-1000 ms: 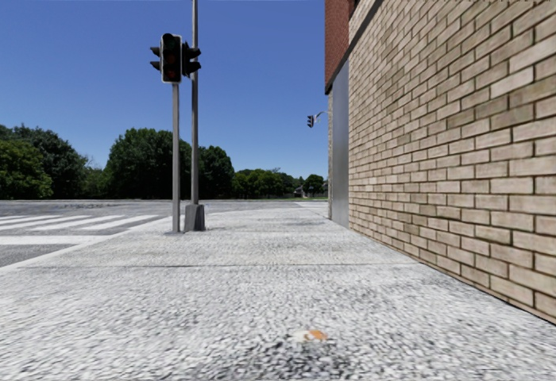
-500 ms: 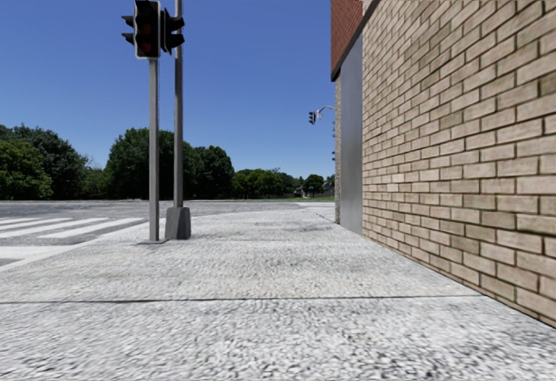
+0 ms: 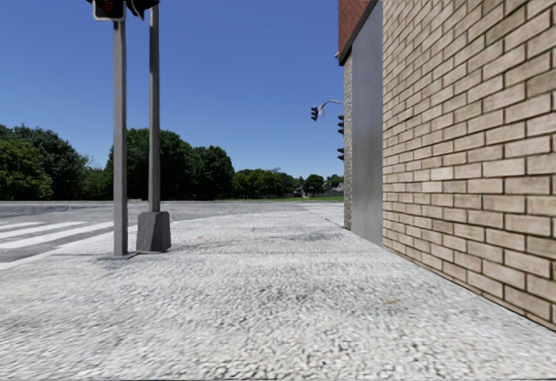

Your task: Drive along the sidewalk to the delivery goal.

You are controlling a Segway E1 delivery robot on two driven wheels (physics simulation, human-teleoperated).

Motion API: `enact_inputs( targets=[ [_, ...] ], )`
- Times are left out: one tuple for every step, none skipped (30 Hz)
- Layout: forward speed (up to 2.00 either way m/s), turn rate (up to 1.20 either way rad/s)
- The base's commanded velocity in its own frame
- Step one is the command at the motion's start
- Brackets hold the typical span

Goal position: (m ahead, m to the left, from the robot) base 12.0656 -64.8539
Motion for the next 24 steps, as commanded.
enact_inputs(
  targets=[
    [2.0,0.0],
    [2.0,0.0],
    [2.0,0.0],
    [2.0,0.0],
    [2.0,0.0],
    [2.0,0.0],
    [2.0,0.0],
    [2.0,0.0],
    [2.0,0.0],
    [2.0,0.0],
    [2.0,0.0],
    [2.0,0.0],
    [2.0,0.0],
    [2.0,0.0],
    [2.0,0.0],
    [2.0,0.0],
    [2.0,0.0],
    [2.0,0.0],
    [2.0,0.0],
    [2.0,0.0],
    [2.0,0.0],
    [2.0,0.0],
    [2.0,0.0],
    [2.0,0.0]
  ],
)
